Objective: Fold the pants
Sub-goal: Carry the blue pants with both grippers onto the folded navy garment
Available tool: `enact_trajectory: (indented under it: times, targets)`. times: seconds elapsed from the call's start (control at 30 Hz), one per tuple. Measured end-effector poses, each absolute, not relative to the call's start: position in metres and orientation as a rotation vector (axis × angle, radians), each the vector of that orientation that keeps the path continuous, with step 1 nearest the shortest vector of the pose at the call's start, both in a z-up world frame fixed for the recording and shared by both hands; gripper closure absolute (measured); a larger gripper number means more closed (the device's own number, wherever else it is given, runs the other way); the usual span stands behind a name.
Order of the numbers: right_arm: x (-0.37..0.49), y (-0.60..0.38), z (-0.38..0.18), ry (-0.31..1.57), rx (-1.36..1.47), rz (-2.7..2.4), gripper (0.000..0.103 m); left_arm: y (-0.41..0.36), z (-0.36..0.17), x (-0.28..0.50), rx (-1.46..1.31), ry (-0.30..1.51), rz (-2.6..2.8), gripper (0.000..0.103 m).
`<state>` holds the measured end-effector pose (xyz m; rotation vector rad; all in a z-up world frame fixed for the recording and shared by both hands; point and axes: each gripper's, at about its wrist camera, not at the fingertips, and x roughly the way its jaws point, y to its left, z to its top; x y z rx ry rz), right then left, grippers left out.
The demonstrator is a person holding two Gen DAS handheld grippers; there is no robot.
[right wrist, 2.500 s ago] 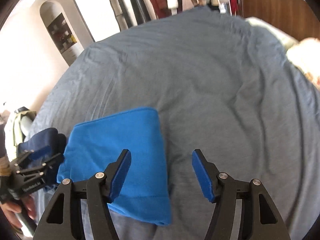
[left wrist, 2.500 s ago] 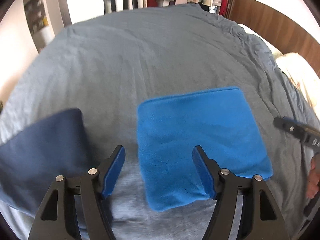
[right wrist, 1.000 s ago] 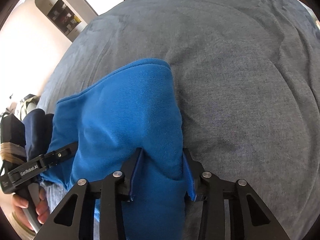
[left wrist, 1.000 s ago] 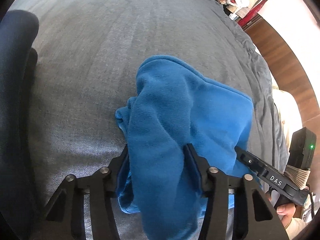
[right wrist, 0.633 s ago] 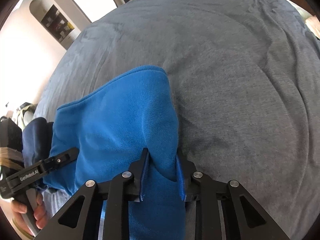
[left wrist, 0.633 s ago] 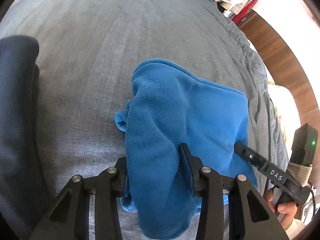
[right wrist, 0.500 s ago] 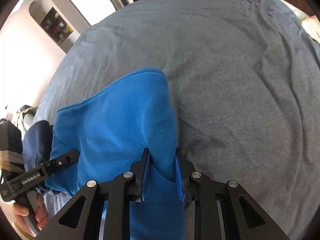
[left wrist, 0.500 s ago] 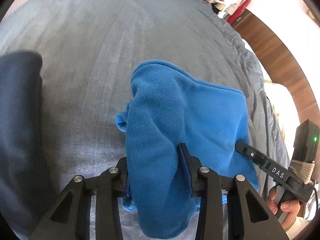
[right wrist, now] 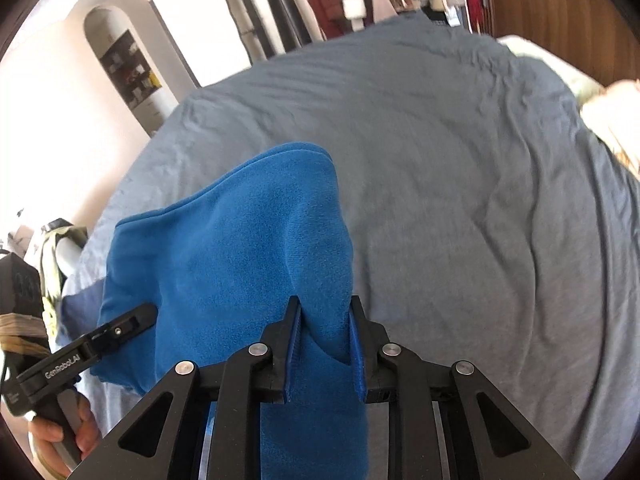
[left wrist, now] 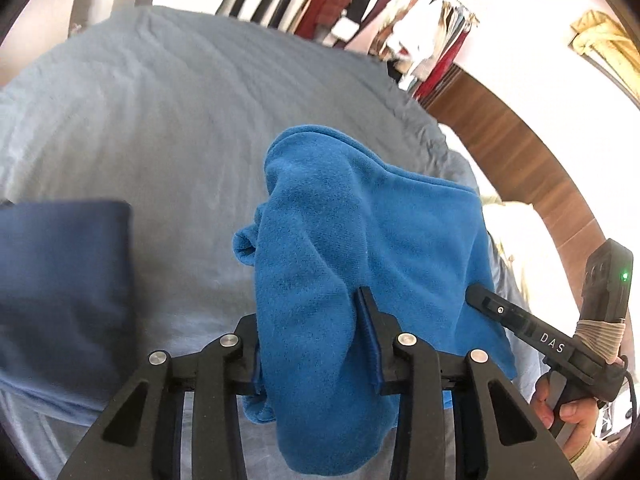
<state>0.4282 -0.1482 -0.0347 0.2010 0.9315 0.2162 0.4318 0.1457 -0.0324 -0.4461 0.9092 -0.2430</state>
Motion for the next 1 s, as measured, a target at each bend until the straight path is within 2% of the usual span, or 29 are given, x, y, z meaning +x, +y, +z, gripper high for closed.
enact_trajectory:
  times: [0.27, 0.53, 0.73, 1.0]
  targets:
    - [0.418, -0.087, 0.008, 0.864, 0.207, 0.314, 0.081, 0.220, 0.023, 0.394, -0.402, 0.834, -0.144, 0.066]
    - [0.416, 0.001, 0.014, 0.868, 0.246, 0.436, 0.080, 0.310, 0.046, 0.367, -0.362, 0.832, -0.025, 0.066]
    - [0.426, 0.056, -0.004, 0.920, 0.252, 0.494, 0.081, 0.359, 0.037, 0.362, -0.351, 0.863, 0.017, 0.066]
    - [0.437, 0.094, -0.042, 0.961, 0.203, 0.500, 0.081, 0.400, -0.010, 0.366, -0.398, 0.925, 0.014, 0.066]
